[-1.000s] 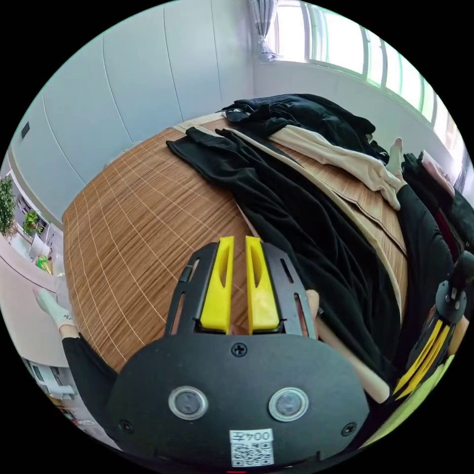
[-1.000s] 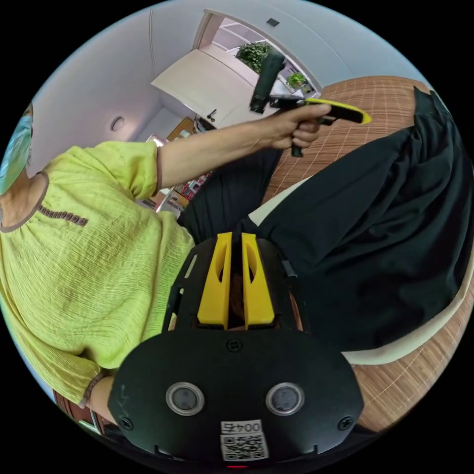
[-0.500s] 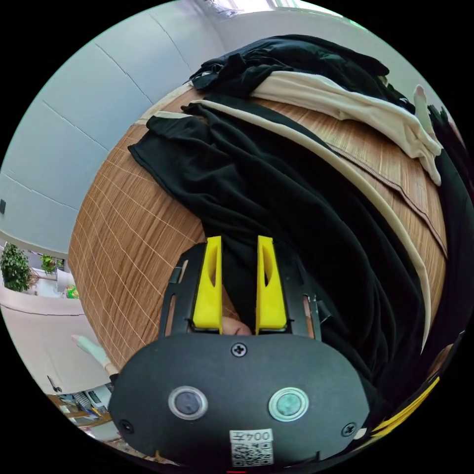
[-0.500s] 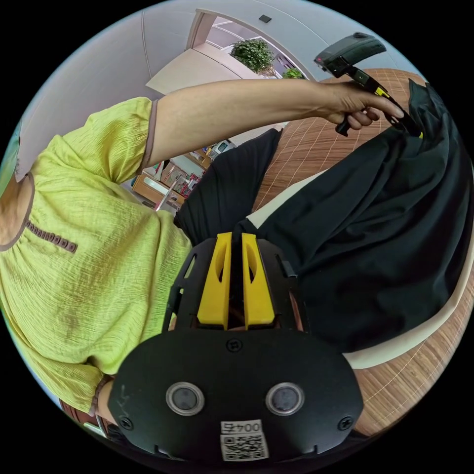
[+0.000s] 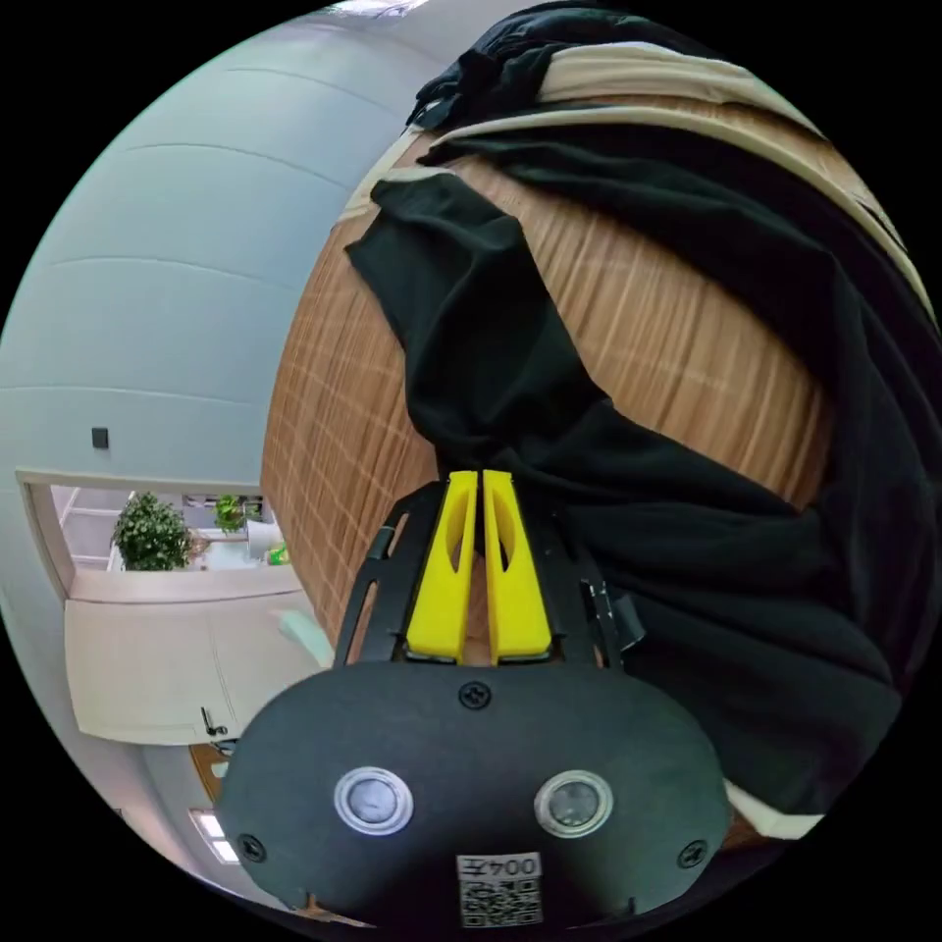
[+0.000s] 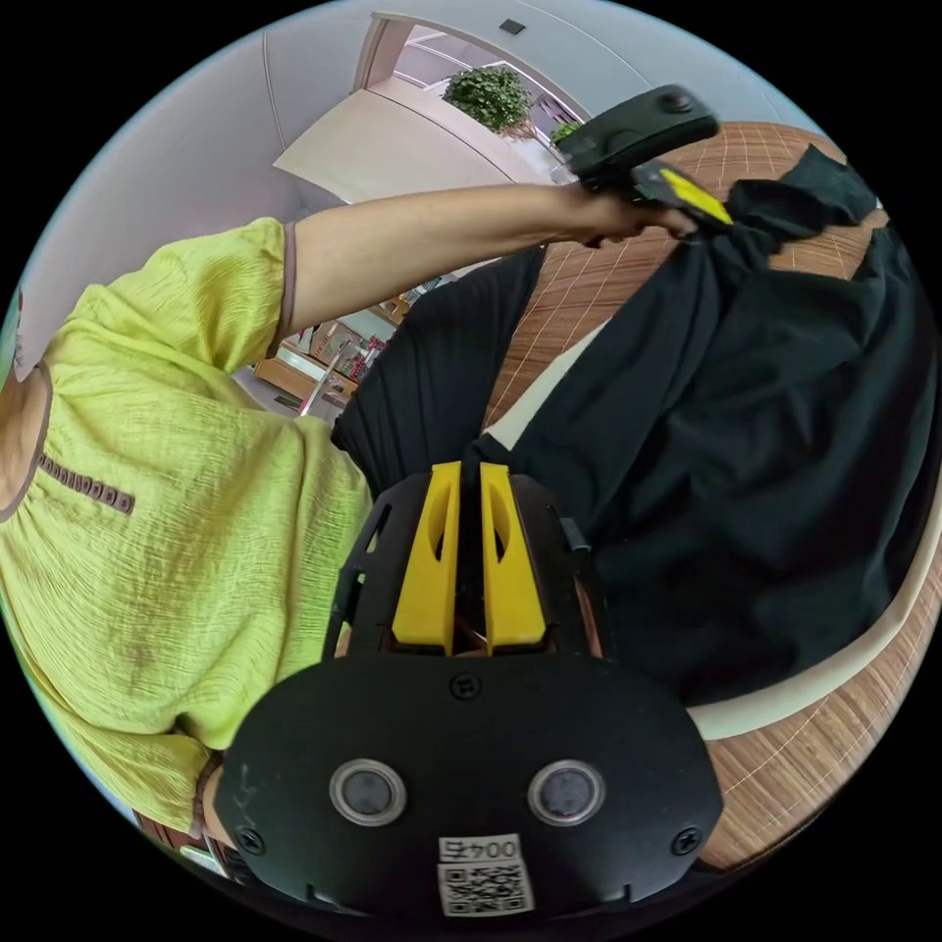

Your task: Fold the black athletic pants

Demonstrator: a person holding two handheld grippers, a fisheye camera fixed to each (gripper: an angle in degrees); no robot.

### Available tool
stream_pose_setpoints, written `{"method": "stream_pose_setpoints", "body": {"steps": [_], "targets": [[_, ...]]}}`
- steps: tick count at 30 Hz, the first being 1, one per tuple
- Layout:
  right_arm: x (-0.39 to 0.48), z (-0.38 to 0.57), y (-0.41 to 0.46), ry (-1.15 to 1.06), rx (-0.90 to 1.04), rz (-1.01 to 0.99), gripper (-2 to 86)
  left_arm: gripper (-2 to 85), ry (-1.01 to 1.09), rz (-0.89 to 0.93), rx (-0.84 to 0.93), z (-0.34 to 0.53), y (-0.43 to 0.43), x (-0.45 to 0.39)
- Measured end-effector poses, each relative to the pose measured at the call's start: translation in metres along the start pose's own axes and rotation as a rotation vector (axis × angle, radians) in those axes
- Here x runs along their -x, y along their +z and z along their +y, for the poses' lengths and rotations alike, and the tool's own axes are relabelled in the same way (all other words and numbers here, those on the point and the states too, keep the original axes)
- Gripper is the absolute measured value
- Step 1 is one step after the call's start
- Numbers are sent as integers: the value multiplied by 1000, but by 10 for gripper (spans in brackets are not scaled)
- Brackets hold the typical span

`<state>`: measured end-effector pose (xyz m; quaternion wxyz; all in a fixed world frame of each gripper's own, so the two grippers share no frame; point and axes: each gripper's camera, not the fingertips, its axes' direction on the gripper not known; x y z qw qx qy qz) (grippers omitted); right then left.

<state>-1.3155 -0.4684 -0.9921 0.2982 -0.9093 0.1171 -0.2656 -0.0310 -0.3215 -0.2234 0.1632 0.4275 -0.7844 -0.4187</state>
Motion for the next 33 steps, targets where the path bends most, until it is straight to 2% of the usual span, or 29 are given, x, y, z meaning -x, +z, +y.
{"method": "stream_pose_setpoints", "body": {"steps": [4,7,9,11,15,18,21,24,28,32,33], "targets": [[1,-11,11,9,14,29,49,16,-189,49,101,100,27,53],[9,-15,11,26,-11,113,53,19,-230,91,37,142,9,64],[19,-10,-4,75,-81,228,62,23,-219,62,-89,176,-29,62],[24,7,-37,247,-257,401,95,25,-188,45,-217,199,-65,57],[18,34,-56,463,-371,476,145,40,-110,69,-499,242,-138,30],[8,21,-40,553,-340,448,156,74,35,160,-570,244,-165,-11],[-15,5,-19,663,-306,462,144,110,223,155,-614,237,-184,-61],[-32,-13,-1,657,-286,368,70,130,385,181,-602,224,-191,-93],[-30,-48,-12,613,-248,565,30,135,516,229,-585,215,-195,-108],[-30,-88,-74,591,-361,852,36,133,511,246,-556,199,-186,-114],[-30,-93,-83,589,-386,873,40,132,486,268,-547,191,-183,-114]]}}
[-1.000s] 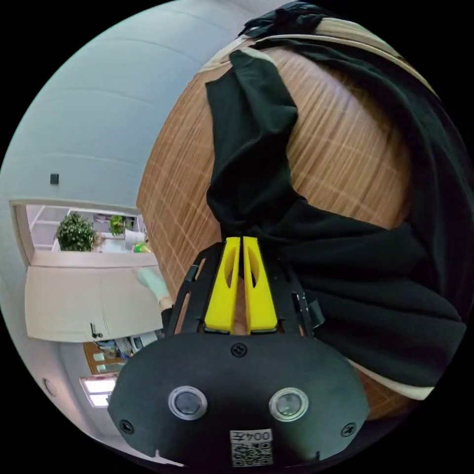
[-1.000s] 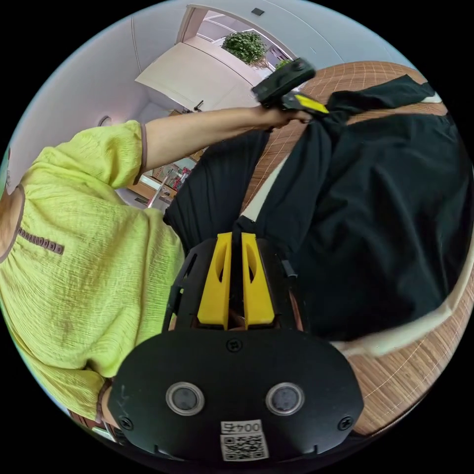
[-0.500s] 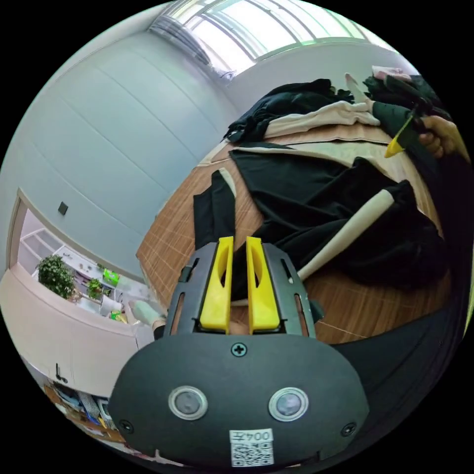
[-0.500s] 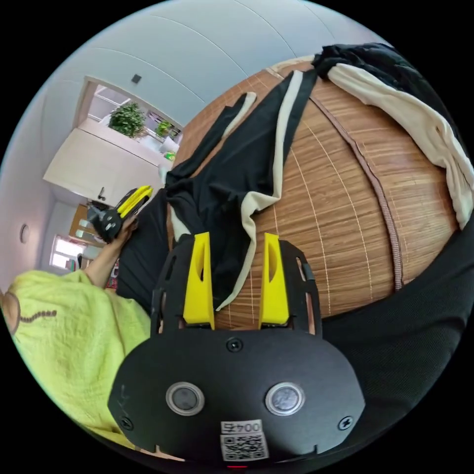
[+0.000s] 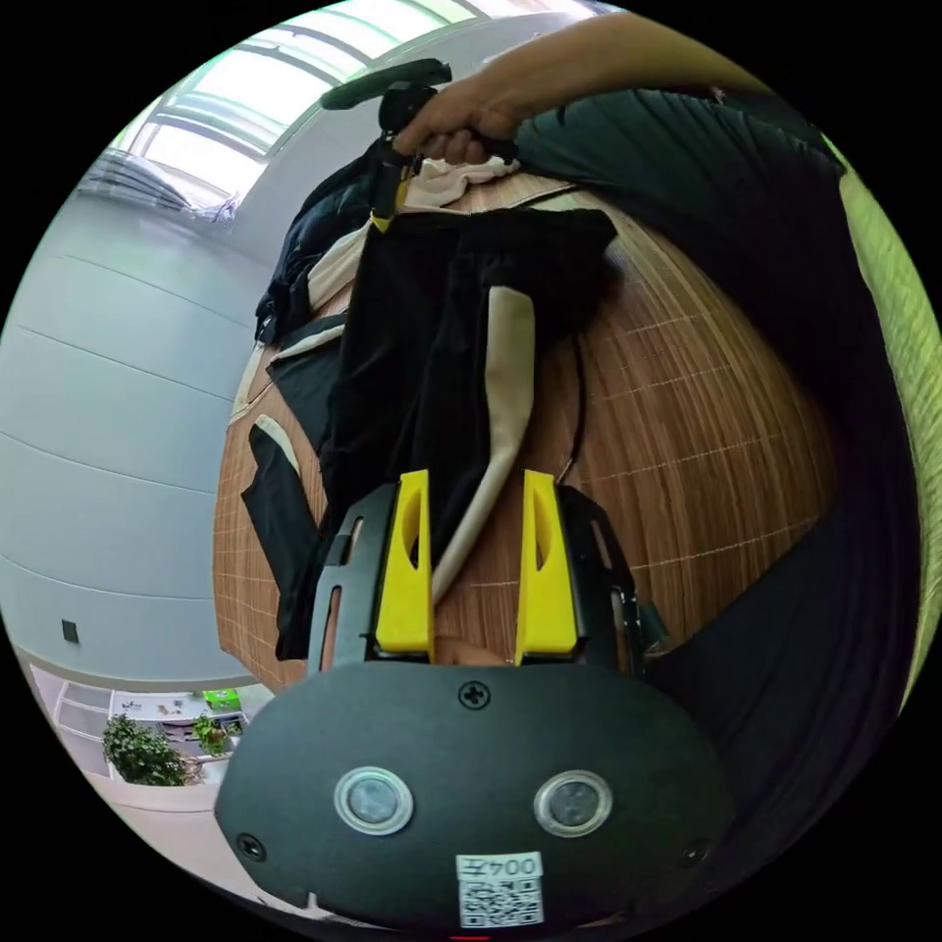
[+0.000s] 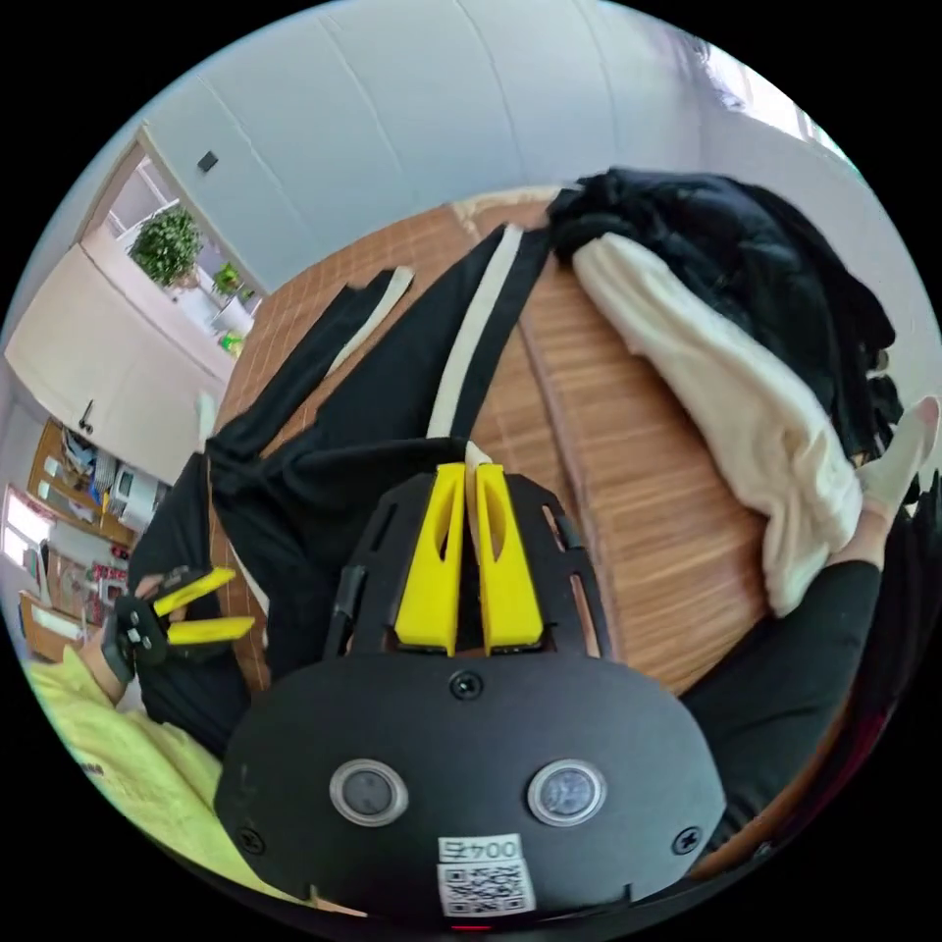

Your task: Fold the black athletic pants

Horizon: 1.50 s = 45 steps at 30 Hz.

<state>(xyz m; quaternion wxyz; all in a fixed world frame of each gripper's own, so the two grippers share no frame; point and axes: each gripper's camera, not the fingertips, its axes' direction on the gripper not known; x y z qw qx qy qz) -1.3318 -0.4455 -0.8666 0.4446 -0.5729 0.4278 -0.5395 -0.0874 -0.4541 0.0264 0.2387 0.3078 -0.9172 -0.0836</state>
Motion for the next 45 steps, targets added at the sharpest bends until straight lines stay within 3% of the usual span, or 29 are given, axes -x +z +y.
{"method": "stream_pose_setpoints", "body": {"steps": [6,13,16,20,22,24,31,40,43,45], "targets": [[-1,-15,-34,-2,1,-46,140,125,-115,25,12,-6,23,8],[-3,111,-19,205,-11,-245,182,122,-70,2,43,-6,36,7],[15,122,-14,120,-41,-128,182,120,-70,-3,43,-4,38,7],[13,97,-5,101,-44,-175,174,123,-75,-40,45,0,36,8],[10,90,4,112,-38,-228,68,124,-87,-86,22,3,28,7],[12,91,4,124,-46,-279,48,126,-119,-102,-31,3,11,9],[80,155,-43,6,-135,-410,44,138,-150,-93,-232,-32,-50,-20],[97,194,-52,-57,-94,-440,43,138,-130,-124,-213,-56,-62,-38],[95,196,-48,-67,-86,-454,44,75,-113,-243,-187,-53,-64,-39],[93,198,-48,-73,-85,-455,47,39,-156,-220,-196,-44,-73,-23]]}}
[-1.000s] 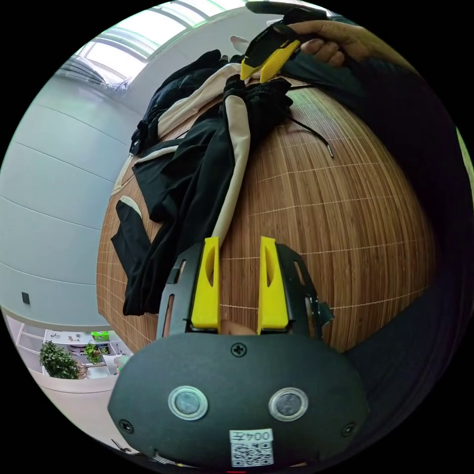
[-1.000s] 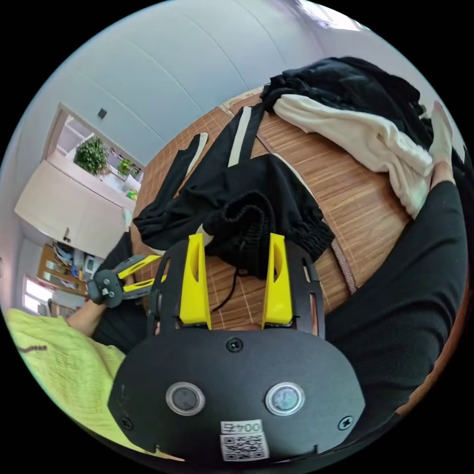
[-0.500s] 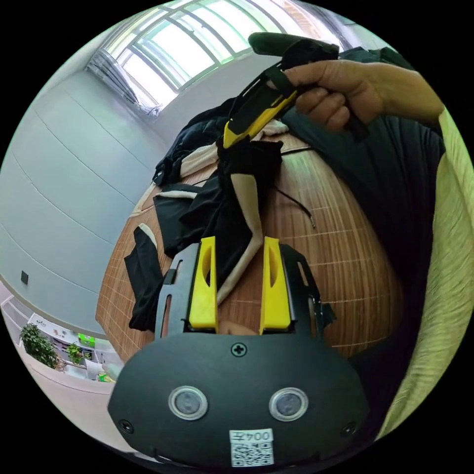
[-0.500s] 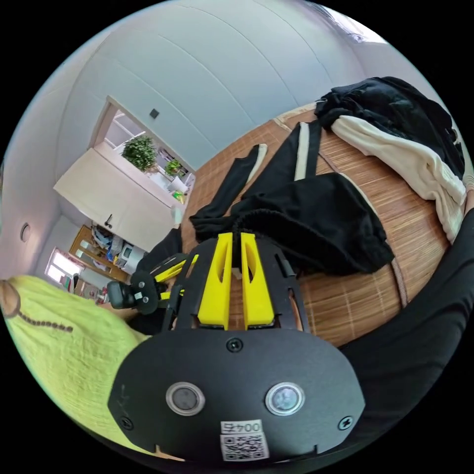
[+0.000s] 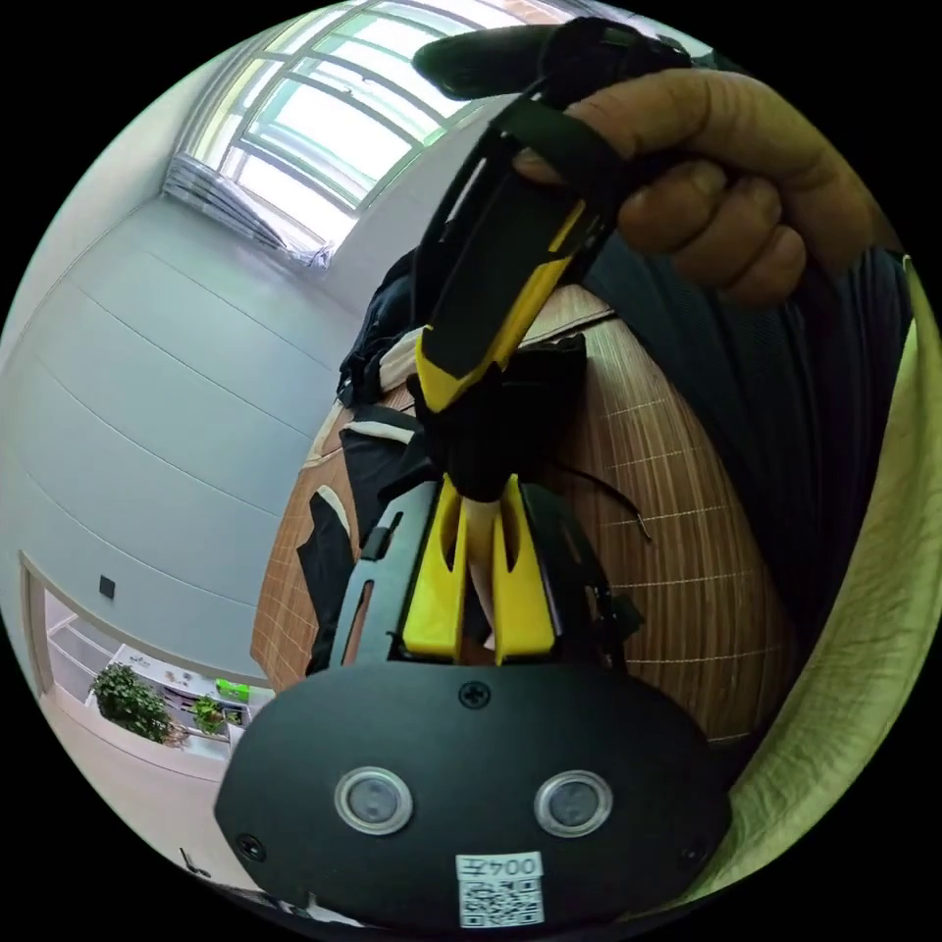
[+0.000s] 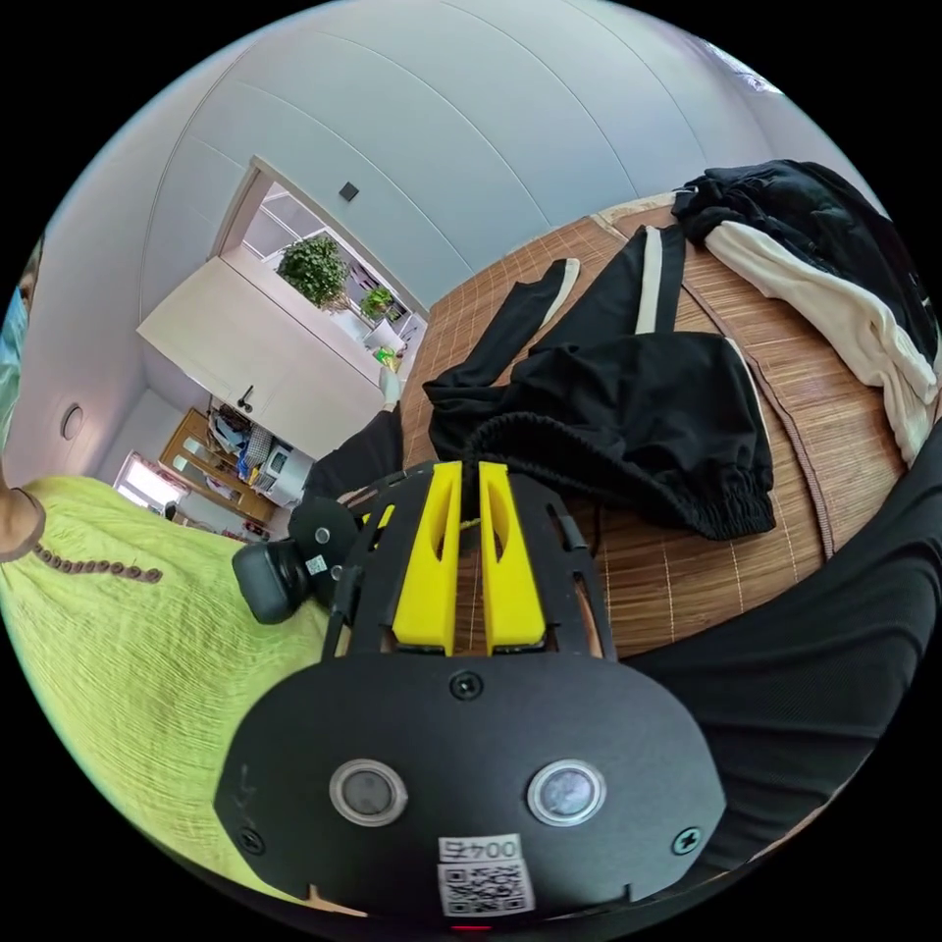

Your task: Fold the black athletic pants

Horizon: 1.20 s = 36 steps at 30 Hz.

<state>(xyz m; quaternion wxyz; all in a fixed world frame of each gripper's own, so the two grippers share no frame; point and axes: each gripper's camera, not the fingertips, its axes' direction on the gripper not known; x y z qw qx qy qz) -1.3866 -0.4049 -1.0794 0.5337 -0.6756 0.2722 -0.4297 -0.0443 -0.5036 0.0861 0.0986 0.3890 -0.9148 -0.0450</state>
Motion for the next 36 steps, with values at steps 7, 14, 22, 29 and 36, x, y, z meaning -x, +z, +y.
{"method": "stream_pose_setpoints", "body": {"steps": [7,14,22,29,36], "targets": [[-37,23,-38,137,-39,13,159,1,-330,230,-38,48,-39,122],[-44,36,4,232,-1,-64,228,-2,-488,209,-2,76,-47,179],[16,8,73,-102,119,122,213,-2,-476,212,-3,71,-41,188],[79,-43,119,-565,163,293,121,12,-365,111,9,59,-46,163],[68,-106,123,-605,220,170,49,88,-355,3,56,87,-64,143]]}}
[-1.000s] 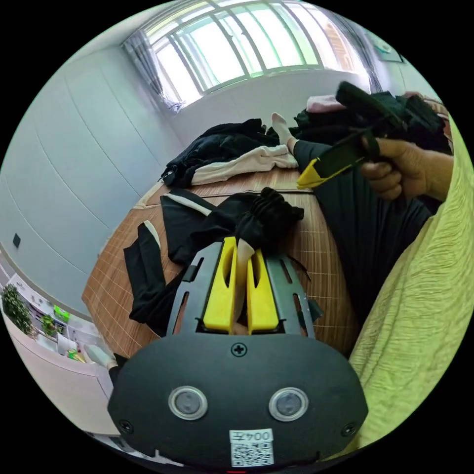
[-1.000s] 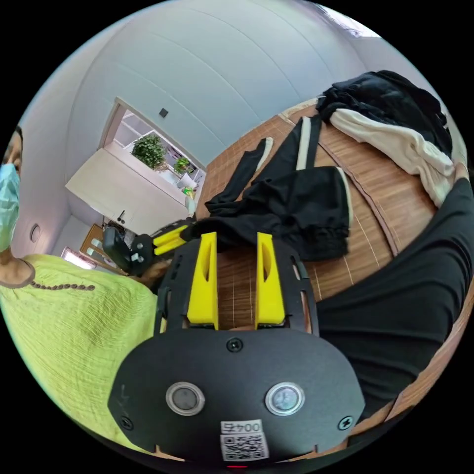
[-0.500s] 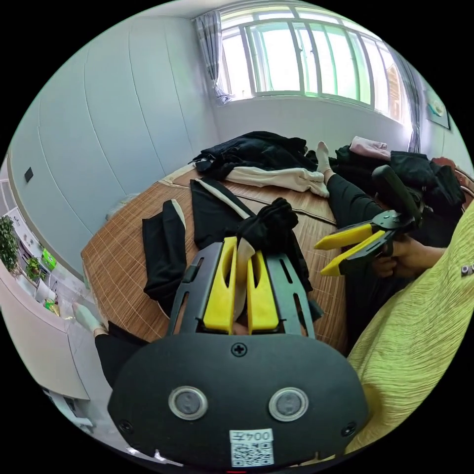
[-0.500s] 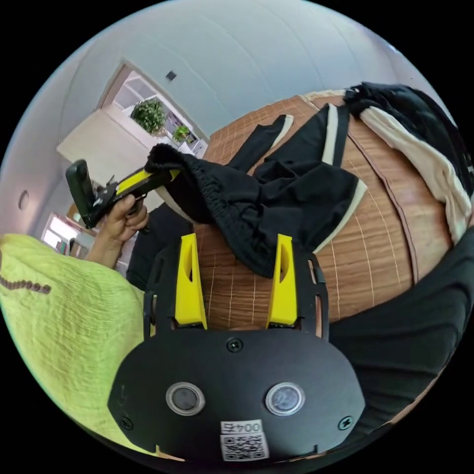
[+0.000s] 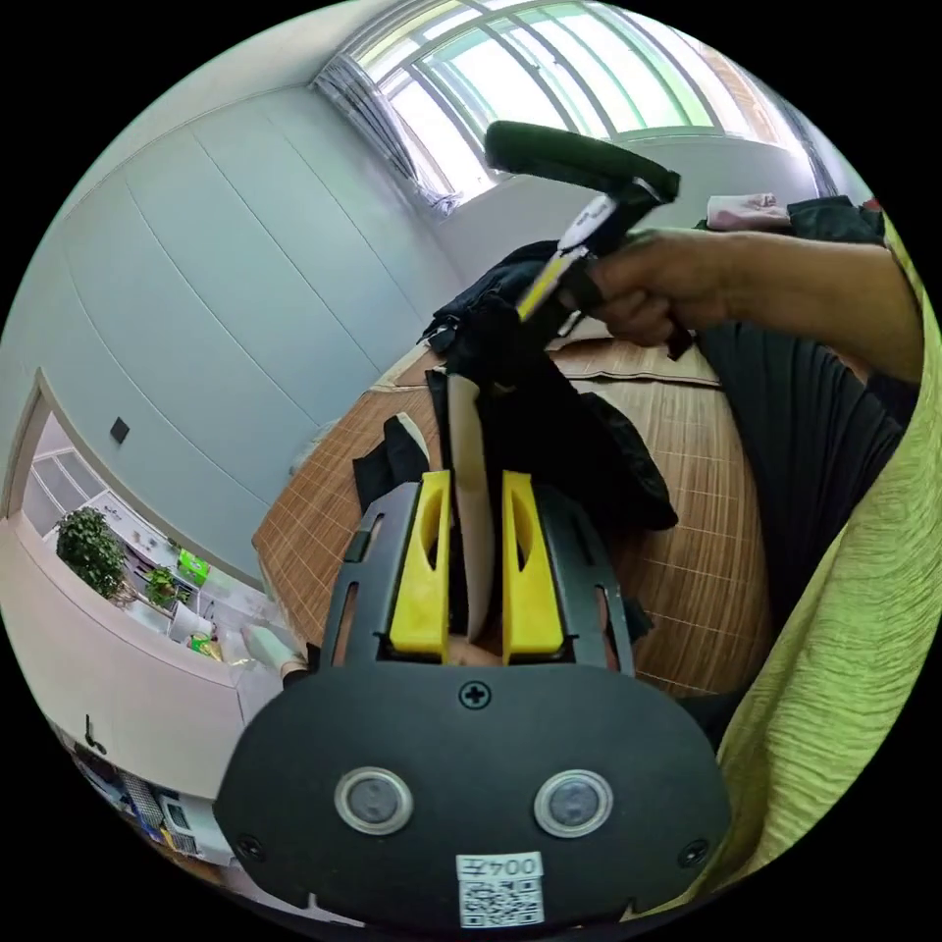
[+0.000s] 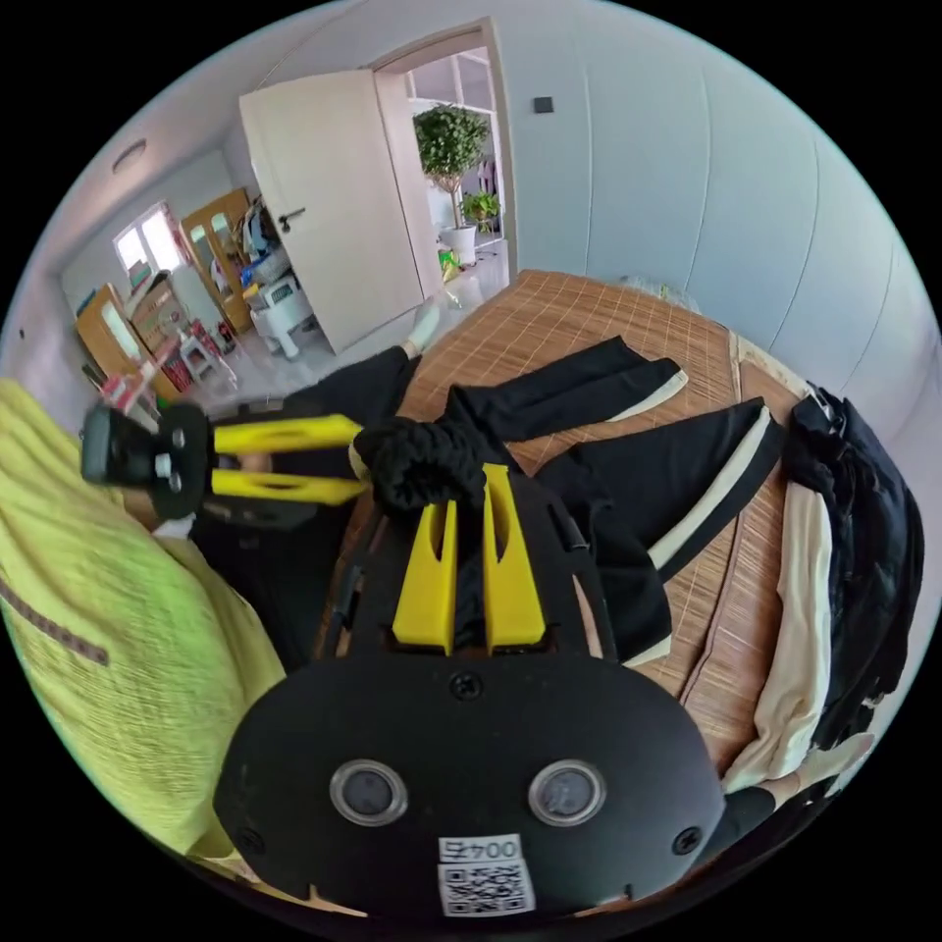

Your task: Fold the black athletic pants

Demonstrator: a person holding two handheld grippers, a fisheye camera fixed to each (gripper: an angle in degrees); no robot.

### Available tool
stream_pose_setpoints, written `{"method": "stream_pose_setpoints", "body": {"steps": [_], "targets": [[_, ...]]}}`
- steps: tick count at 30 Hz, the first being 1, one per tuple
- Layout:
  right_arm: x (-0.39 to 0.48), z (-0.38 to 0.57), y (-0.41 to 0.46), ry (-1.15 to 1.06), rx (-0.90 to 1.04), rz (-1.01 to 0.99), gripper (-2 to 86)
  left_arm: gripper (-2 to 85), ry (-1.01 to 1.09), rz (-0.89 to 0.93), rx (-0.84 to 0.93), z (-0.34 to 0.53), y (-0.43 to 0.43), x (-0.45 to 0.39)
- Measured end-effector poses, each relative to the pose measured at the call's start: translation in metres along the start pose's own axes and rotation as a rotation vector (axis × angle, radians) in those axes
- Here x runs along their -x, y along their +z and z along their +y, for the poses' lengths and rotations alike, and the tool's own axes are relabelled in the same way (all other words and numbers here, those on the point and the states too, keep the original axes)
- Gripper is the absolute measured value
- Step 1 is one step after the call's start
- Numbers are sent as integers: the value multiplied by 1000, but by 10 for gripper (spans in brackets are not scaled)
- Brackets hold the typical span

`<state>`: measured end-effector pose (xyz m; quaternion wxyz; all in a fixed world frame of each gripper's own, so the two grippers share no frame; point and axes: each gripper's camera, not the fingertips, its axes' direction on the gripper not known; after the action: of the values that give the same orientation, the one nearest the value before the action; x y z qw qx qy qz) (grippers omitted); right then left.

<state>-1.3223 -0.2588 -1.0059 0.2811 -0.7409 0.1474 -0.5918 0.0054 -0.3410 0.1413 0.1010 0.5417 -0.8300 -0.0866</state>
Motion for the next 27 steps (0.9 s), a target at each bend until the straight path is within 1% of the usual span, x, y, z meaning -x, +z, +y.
{"method": "stream_pose_setpoints", "body": {"steps": [1,4,8,10,15,18,21,24,27], "targets": [[-13,-9,-9,40,-30,-47,49,98,-26,70,22,6,3,-5],[-38,-25,-30,138,-149,-172,48,121,-104,182,78,16,21,-22],[-51,-34,-37,221,-261,-300,48,140,-182,196,123,19,50,-26],[-48,-35,-36,229,-280,-302,48,149,-245,198,142,24,67,-14],[-40,-32,-27,237,-280,-330,48,173,-257,136,220,37,98,0],[-35,-29,-25,226,-269,-340,48,181,-274,171,204,37,105,6],[-31,-27,-23,216,-261,-352,48,183,-234,167,166,29,110,4],[-31,-25,-21,216,-258,-371,48,161,-263,201,139,24,118,14],[-33,-22,-20,219,-261,-377,48,79,-325,216,52,31,111,29]]}}
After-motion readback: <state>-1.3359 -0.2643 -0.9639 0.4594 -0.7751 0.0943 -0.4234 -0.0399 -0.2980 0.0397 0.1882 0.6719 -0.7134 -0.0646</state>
